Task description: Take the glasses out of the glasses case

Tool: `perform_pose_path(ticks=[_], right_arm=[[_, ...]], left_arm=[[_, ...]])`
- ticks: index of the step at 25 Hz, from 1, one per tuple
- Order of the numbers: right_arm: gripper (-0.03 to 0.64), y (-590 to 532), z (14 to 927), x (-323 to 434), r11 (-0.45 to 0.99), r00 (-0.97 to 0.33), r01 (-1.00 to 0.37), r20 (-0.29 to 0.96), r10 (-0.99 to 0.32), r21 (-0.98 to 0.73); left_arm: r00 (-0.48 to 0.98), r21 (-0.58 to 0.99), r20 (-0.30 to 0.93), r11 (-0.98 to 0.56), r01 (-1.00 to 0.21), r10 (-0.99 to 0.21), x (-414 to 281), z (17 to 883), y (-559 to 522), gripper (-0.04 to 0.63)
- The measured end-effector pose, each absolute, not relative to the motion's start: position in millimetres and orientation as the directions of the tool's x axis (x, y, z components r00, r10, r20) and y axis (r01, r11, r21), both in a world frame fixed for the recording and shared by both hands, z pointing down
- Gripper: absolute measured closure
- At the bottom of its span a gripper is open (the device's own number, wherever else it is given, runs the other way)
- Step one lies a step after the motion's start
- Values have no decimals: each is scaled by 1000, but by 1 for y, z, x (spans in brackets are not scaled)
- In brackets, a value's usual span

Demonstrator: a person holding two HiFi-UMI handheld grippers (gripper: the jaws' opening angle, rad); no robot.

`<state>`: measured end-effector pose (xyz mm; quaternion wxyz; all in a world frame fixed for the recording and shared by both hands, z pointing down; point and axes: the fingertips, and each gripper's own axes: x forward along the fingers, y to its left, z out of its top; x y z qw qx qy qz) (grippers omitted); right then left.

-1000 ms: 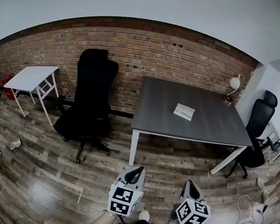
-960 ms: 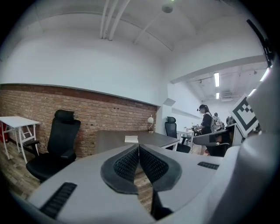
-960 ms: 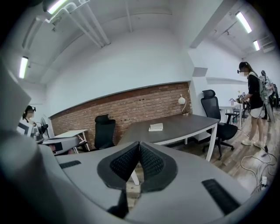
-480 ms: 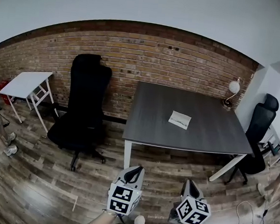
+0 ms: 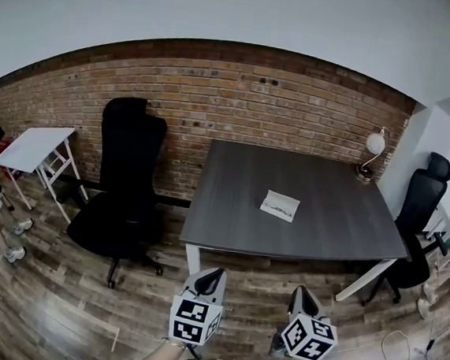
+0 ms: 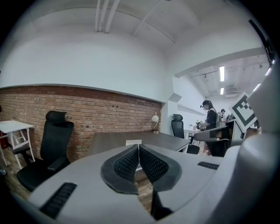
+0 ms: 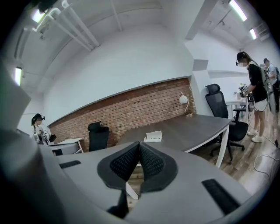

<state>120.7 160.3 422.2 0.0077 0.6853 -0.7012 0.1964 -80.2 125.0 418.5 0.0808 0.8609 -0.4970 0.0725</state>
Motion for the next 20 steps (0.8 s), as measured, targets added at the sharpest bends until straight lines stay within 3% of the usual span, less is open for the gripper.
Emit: perform_pose_path(ticks=[20], right_arm=[[584, 83, 436, 172, 1, -80, -971, 320, -944, -239]], left_arm=[[480, 107, 231, -468, -877, -846, -24, 435, 36, 574]])
